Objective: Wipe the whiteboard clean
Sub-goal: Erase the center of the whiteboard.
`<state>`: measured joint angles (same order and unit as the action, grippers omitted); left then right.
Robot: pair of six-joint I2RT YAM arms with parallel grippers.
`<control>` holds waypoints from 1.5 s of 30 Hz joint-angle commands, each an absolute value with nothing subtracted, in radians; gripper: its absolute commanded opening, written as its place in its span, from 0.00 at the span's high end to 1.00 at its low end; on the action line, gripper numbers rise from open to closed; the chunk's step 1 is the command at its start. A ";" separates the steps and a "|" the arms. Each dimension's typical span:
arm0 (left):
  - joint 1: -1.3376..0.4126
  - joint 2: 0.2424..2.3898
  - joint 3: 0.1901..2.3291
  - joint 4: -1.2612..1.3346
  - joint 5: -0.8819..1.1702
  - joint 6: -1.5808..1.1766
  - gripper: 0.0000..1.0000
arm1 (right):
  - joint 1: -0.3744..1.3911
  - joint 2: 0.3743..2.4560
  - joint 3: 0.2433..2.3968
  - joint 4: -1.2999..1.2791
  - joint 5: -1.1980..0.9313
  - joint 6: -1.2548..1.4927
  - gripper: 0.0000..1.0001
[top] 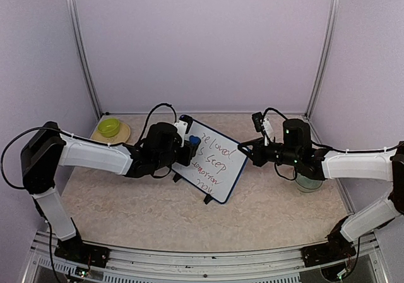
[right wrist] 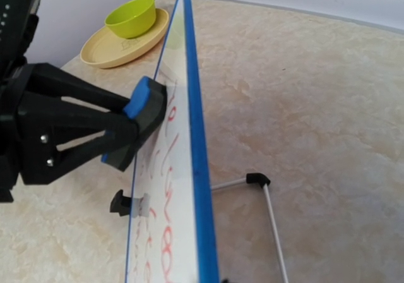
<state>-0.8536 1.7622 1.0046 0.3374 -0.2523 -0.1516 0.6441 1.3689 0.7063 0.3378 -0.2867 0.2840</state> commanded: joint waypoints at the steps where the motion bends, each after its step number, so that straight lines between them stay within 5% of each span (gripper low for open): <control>1: -0.857 1.796 1.103 0.270 -0.235 -0.116 0.83 | 0.692 1.415 0.669 0.161 -0.416 0.127 1.00; 9: -0.859 1.814 1.182 0.259 -0.223 -0.102 0.83 | 0.693 1.423 0.675 0.159 -0.424 0.126 1.00; 29: -0.862 1.759 0.946 0.286 -0.255 -0.155 0.83 | 0.696 1.435 0.684 0.147 -0.416 0.122 1.00; 45: -0.880 1.826 1.191 0.236 -0.227 -0.098 0.83 | 0.698 1.436 0.687 0.141 -0.422 0.121 1.00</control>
<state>-0.8661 1.7828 1.1202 0.2440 -0.2546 -0.1287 0.6445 1.3884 0.7223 0.3344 -0.2832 0.2806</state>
